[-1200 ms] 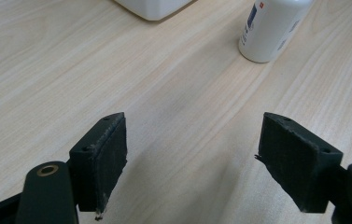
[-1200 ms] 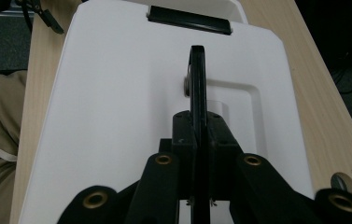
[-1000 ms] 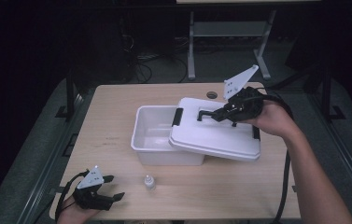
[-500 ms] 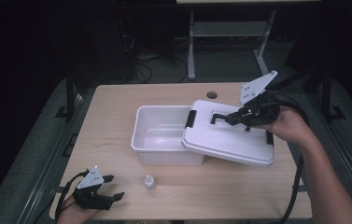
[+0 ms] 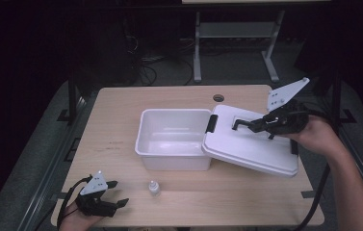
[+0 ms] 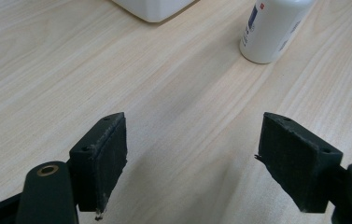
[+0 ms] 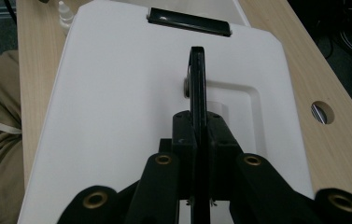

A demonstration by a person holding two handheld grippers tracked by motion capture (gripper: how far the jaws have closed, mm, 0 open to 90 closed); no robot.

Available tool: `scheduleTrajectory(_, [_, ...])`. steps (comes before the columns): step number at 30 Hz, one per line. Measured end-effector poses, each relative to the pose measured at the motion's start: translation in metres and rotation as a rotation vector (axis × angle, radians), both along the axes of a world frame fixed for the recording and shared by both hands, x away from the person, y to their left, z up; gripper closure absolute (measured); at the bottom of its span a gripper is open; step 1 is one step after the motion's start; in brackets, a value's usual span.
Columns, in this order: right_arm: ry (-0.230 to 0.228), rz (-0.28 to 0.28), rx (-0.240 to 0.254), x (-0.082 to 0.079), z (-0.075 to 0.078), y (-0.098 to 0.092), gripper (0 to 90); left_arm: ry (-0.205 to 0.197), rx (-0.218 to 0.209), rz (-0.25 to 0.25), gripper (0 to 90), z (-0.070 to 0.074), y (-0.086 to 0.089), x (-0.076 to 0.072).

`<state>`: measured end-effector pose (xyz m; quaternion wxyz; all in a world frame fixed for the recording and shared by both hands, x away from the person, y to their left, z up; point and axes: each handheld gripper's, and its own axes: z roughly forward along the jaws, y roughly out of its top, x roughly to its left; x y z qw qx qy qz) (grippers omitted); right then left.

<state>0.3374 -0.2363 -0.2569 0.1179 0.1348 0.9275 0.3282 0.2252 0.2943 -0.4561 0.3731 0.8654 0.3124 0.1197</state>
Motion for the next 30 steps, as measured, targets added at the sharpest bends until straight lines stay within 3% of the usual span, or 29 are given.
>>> scheduleTrajectory(20, [0.012,-0.049,0.008,-0.013,-0.017,-0.033,83.5,0.007,0.003,0.003,23.5,-0.001,0.000,0.001])
scheduleTrajectory(30, [0.032,-0.073,0.014,-0.015,-0.032,-0.046,83.5,0.005,-0.002,0.007,23.5,0.000,0.001,0.001])
